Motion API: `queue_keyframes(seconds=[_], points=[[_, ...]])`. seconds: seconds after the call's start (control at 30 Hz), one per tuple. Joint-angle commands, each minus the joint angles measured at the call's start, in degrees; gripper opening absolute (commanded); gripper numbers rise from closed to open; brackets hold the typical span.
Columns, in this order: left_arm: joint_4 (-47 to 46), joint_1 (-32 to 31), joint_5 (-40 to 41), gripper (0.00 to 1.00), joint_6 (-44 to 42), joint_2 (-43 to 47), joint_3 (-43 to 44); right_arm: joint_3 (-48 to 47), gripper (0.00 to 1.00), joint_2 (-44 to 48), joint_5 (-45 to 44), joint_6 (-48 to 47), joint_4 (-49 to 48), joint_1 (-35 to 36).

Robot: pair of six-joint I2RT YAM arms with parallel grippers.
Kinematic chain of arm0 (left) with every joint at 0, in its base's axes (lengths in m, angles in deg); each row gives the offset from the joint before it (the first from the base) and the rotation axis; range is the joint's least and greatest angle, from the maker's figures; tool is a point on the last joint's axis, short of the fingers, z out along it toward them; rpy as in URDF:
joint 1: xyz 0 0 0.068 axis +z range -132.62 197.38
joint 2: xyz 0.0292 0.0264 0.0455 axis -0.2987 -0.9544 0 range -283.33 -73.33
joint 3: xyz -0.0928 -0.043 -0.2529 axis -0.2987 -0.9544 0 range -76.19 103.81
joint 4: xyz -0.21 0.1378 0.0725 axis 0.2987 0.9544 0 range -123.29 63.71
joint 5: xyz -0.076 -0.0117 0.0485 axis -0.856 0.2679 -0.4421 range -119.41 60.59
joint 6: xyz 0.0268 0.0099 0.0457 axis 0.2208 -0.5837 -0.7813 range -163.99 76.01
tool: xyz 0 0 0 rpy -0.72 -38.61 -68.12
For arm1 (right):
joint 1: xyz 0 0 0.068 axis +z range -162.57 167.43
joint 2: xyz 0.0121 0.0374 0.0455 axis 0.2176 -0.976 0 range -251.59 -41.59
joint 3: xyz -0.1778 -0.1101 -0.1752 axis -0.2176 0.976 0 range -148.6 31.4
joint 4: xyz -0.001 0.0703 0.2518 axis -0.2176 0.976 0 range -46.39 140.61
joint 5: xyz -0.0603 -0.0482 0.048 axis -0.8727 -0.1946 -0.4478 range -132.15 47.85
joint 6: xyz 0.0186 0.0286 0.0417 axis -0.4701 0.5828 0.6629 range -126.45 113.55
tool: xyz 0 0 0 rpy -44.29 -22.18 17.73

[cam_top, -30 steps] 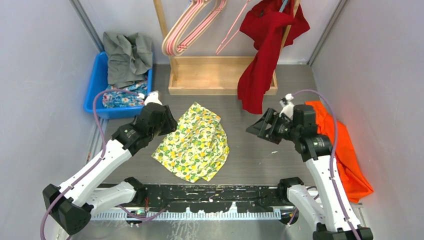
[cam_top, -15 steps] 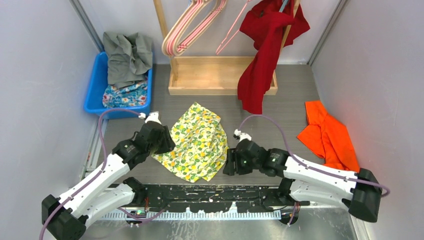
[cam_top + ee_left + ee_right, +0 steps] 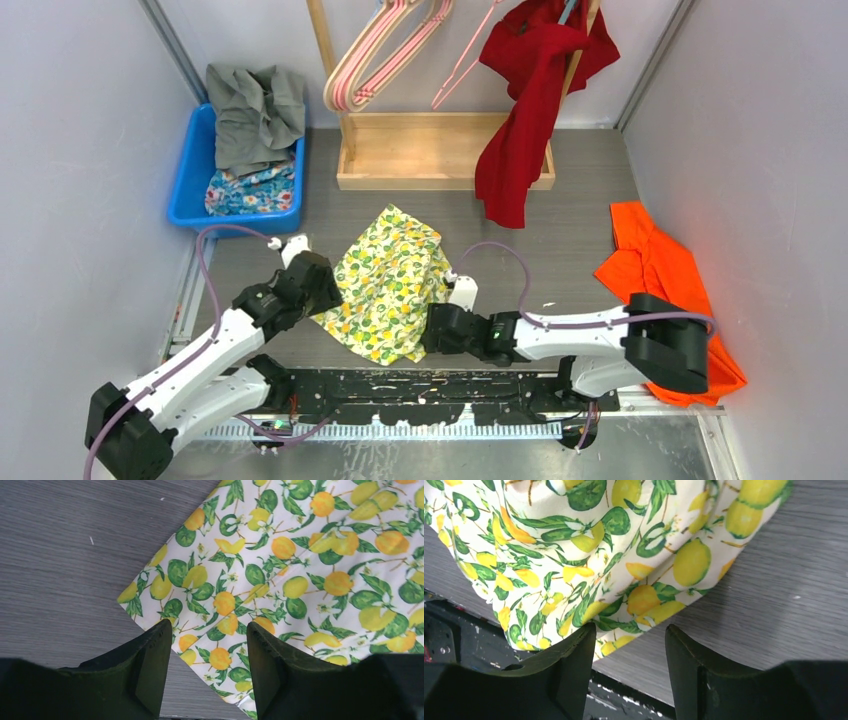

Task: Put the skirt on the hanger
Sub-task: Place the skirt at the center of the board, then flatten out the skirt at the center of the board.

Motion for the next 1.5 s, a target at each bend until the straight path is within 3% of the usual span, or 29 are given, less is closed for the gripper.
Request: queue_keyframes(seconds=[0.0, 0.17, 0.63, 1.23, 1.37, 1.47], points=[[0.6, 0.1, 5.5, 0.58, 4.1, -2.3, -0.5, -2.4, 0.58, -4.5, -4.7, 4.1, -9.3, 1.9], [-0.4, 0.2, 7.2, 0.59, 5.7, -3.6, -2.1, -1.3, 0.55, -6.6, -5.7, 7.0, -11.5, 3.7], [-1.6, 0.7, 9.1, 0.6, 5.5, -1.5, -4.5, 3.7, 0.52, 4.1, -13.5, 11.5, -6.1, 9.8], [-7.1, 4.7, 5.5, 0.66, 5.6, -7.1, -6.8, -1.2, 0.5, -6.8, -12.7, 11.3, -8.9, 11.6], [-8.5, 5.4, 4.6, 0.63, 5.8, -7.7, -7.2, -2.4, 0.48, -9.1, -12.2, 11.2, -9.5, 11.5], [-10.4, 5.8, 3.7, 0.52, 5.8, -7.8, -8.1, -1.4, 0.46, -10.7, -11.6, 12.3, -11.7, 11.5]])
